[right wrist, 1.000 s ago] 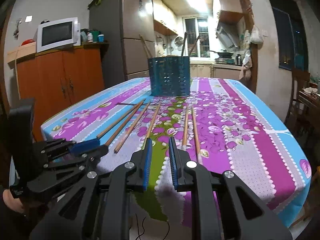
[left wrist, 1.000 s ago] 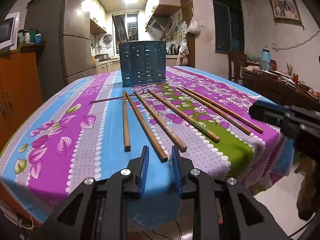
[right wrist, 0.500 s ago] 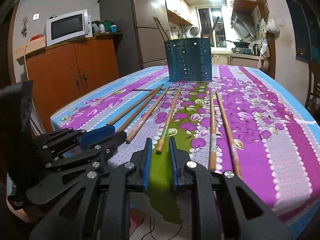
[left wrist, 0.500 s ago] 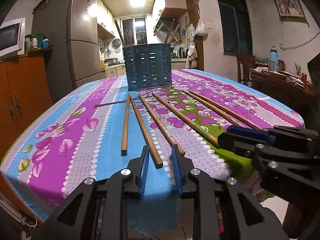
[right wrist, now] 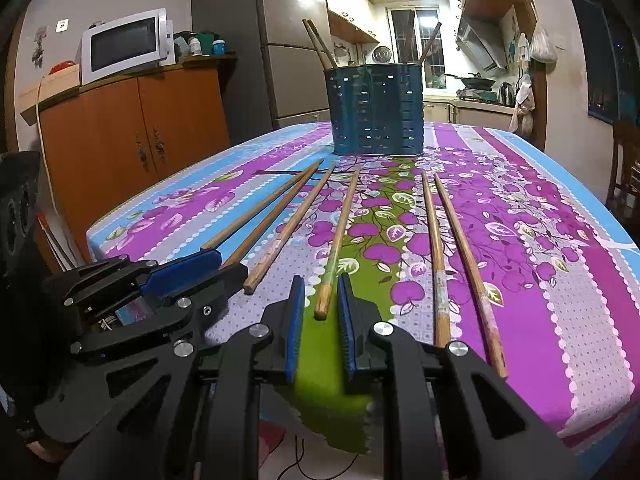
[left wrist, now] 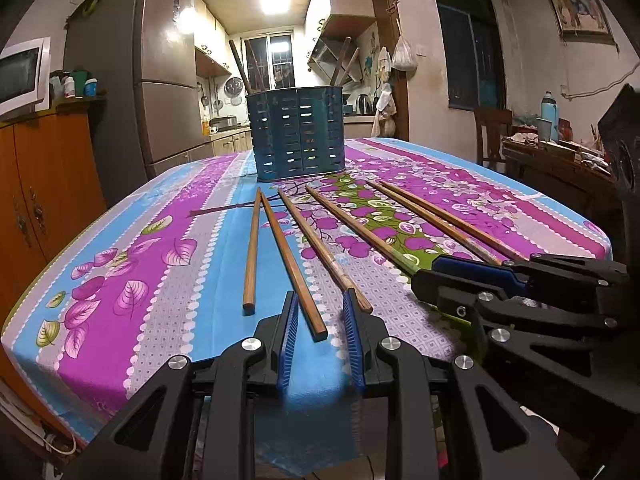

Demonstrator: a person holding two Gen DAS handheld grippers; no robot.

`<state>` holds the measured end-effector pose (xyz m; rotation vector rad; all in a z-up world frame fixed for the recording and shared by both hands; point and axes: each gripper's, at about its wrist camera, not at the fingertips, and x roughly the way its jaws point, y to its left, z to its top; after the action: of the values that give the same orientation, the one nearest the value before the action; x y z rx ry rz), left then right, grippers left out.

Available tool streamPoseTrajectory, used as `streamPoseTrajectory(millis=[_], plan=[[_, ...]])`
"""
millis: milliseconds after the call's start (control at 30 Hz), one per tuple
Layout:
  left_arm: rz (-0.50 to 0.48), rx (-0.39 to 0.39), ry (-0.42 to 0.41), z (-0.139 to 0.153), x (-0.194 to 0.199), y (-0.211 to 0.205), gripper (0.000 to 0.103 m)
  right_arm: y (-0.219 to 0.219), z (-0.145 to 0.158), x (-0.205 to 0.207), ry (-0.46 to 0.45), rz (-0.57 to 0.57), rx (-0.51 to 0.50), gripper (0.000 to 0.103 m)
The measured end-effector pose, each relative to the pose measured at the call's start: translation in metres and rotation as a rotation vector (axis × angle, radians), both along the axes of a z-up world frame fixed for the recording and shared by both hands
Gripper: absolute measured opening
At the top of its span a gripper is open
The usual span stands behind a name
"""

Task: Organize utensils
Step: 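Return both open tools to the remaining chopsticks and align the fingers, then close the left tool on a chopstick while the right tool grasps another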

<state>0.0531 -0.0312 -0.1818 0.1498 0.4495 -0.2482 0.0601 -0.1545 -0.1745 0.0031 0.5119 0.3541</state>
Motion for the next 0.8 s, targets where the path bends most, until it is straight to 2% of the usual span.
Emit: streamPoseTrajectory(millis=[67, 133, 467, 633, 800], plan=[[0.006, 0.003, 0.0, 0.0, 0.0, -0.001, 0.013, 0.0, 0.0, 0.0, -0.004, -0.006, -0.009, 0.01], [0.004, 0.006, 0.0, 0.0, 0.0, -0.001, 0.013, -0.003, -0.001, 0.0, -0.004, -0.007, -0.002, 0.006], [-0.001, 0.005, -0.006, 0.002, 0.0, 0.001, 0.01, -0.009, -0.001, -0.007, -0.043, -0.036, 0.036, 0.005], [-0.013, 0.008, -0.055, 0.013, -0.007, 0.001, 0.009, -0.015, 0.018, -0.013, -0.096, -0.052, 0.043, 0.005], [-0.018, 0.005, -0.137, 0.038, -0.017, 0.003, 0.008, -0.019, 0.048, -0.018, -0.177, -0.049, 0.021, 0.005]])
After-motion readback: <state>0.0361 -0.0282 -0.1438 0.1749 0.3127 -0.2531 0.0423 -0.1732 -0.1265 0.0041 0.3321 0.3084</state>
